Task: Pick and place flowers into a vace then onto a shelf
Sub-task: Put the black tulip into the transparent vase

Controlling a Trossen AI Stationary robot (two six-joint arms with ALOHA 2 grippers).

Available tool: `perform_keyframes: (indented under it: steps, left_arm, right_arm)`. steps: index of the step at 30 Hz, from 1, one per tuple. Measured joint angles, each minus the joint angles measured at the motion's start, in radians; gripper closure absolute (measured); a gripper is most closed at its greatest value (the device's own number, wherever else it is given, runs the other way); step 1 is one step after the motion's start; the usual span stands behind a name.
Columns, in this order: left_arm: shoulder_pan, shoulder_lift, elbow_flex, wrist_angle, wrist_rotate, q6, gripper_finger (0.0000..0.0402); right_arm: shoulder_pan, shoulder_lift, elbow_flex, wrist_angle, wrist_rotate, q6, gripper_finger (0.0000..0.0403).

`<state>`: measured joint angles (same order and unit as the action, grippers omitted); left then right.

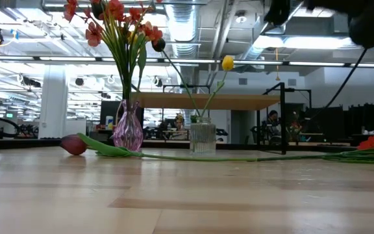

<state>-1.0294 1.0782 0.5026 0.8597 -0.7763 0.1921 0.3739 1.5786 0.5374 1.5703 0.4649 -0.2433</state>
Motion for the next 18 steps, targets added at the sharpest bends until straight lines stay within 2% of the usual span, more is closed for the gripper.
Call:
perform_keyframes:
  steps: [7,18]
  left_arm:
    - [0.002,0.0,0.0,0.0,-0.025,0.007,0.0323]
    - [0.002,0.001,0.0,-0.011,-0.029,0.007,0.0323]
  right_arm:
    - [-0.17,0.034,-0.011,-0.009,0.009,0.083,0.0403]
    - [-0.354,0.031,-0.001,-0.035,0.012,0.156,0.0403]
